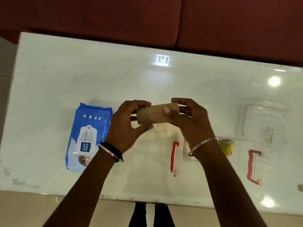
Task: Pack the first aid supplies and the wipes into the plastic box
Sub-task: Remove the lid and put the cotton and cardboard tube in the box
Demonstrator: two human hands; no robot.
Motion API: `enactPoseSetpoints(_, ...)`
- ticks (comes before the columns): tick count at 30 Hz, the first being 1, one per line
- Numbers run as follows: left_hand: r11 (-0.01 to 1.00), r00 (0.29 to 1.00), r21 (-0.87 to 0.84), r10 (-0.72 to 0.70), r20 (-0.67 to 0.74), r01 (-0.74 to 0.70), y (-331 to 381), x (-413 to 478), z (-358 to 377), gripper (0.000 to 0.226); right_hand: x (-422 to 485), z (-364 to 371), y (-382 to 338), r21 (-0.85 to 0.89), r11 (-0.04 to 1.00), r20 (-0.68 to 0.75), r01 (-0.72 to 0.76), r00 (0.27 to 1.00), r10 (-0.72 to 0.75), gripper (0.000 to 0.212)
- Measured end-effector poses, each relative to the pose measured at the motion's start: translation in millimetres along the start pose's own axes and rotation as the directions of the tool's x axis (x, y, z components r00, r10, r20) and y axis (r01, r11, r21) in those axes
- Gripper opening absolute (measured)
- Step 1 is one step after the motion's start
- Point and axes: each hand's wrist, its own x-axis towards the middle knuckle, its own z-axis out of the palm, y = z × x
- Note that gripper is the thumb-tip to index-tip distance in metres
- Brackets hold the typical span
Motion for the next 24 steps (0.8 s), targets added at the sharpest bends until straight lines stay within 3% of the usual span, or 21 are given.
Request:
enactPoseSetpoints(3, 0.991, 0.997, -0.127, -0.029, 0.07, 0.037, 17, -22, 10, 0.062, -33, -26, 7, 0.237, 0.968, -0.037, -0.082, 0.995, 0.093, 0.046)
enactPoseSetpoints(6, 0.975, 0.984, -0.2, -0.068, 0.162, 0.1, 28, -42, 20, 0.068, -63, -54, 20, 0.348, 0.932, -0.072, -0.104, 0.988, 0.137, 0.051)
enactPoseSetpoints(12, 0.998, 0.973, 0.002, -0.065, 0.223, 0.066, 30, -79, 47, 0.062, -101, -104, 56, 0.441, 0.89, -0.228, -0.115, 0.945, 0.235, 0.048)
enactPoseSetpoints(17, 0.989, 0.954, 0.091, -0.14, 0.265, 0.119, 25, -97, 63, 0.094, -111, -116, 90, 0.326, 0.919, -0.344, -0.223, 0.877, 0.335, 0.042)
enactPoseSetpoints(20, 0.983, 0.953, 0.098, -0.172, 0.25, 0.152, 25, -101, 68, 0.094, -107, -108, 109, 0.189, 0.924, -0.368, -0.334, 0.848, 0.382, 0.031)
enactPoseSetpoints(24, 0.978, 0.948, 0.083, -0.204, 0.245, 0.19, 22, -102, 69, 0.09, -92, -96, 116, 0.105, 0.913, -0.393, -0.393, 0.827, 0.402, 0.032)
